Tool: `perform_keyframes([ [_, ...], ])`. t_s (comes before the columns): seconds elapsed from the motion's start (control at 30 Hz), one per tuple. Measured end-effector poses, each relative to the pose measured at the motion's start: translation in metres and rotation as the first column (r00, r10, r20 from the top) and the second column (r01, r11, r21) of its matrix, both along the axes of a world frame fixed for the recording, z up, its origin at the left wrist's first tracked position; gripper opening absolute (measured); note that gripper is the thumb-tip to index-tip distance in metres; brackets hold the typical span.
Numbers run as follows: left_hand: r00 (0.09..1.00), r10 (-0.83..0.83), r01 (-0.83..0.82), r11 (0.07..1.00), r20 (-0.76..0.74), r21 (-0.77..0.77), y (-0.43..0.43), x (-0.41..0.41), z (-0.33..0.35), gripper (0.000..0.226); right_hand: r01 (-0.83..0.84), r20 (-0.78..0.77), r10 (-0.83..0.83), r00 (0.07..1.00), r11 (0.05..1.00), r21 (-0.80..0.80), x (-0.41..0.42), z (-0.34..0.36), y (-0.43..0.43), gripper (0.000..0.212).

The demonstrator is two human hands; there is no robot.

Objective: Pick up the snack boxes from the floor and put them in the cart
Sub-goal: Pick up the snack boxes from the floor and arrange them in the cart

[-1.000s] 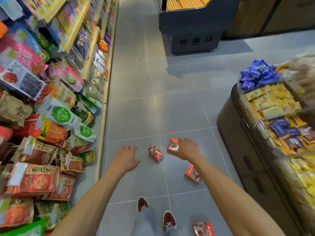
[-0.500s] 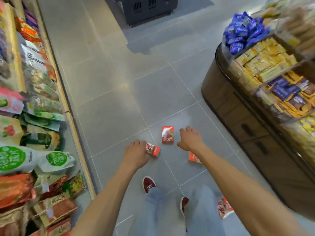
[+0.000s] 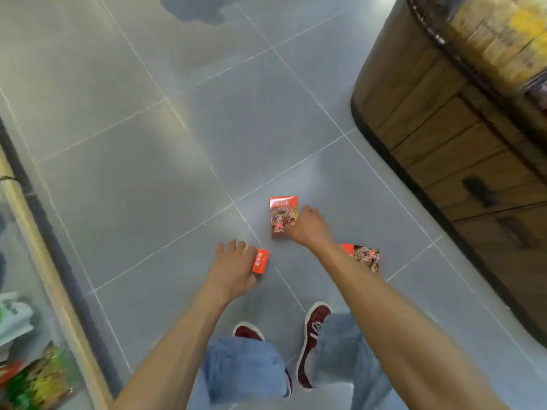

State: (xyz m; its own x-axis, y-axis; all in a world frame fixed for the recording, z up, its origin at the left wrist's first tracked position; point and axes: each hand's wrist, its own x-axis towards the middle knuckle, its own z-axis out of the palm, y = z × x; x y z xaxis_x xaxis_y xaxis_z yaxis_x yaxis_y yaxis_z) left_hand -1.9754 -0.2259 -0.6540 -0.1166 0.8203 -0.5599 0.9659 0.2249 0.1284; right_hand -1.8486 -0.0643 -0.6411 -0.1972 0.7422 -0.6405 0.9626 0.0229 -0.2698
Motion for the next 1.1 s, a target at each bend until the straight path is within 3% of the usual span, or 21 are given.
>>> perform_keyframes([
  [0.1,0.992,-0.113,0.113,0.994,-0.052,-0.003,0.001,-0.003,-0.081,0.071,0.006,0.021,-0.006,1.000,1.000,0.013,-0.007,-0.070,0.004,0.065],
  [0.2,0.991,-0.132,0.132,0.991,-0.011,0.020,0.011,-0.010,-0.142,0.076,0.024,0.043,-0.025,0.999,0.999,0.029,-0.010,-0.130,0.010,0.072],
  [0.33,0.993,-0.106,0.103,0.993,0.058,0.052,0.036,-0.022,-0.192,0.089,0.117,0.062,-0.122,0.991,0.989,0.086,-0.012,-0.204,0.026,0.086],
  [0.53,0.971,-0.235,0.231,0.969,-0.038,-0.088,0.029,-0.031,-0.251,0.126,0.272,0.051,-0.281,0.958,0.952,0.138,-0.035,-0.279,0.037,0.107],
  [0.63,0.949,-0.296,0.291,0.955,-0.107,-0.066,0.019,-0.034,-0.268,0.116,0.305,0.062,-0.318,0.946,0.939,0.161,-0.049,-0.300,0.034,0.123],
  [0.8,0.935,-0.323,0.328,0.944,-0.148,0.014,0.020,-0.038,-0.281,0.075,0.266,0.108,-0.292,0.950,0.942,0.204,-0.056,-0.317,0.031,0.143],
  [1.1,0.966,-0.246,0.245,0.969,-0.083,-0.016,0.028,-0.045,-0.267,0.069,0.202,0.052,-0.229,0.972,0.928,0.312,-0.044,-0.299,0.033,0.124],
])
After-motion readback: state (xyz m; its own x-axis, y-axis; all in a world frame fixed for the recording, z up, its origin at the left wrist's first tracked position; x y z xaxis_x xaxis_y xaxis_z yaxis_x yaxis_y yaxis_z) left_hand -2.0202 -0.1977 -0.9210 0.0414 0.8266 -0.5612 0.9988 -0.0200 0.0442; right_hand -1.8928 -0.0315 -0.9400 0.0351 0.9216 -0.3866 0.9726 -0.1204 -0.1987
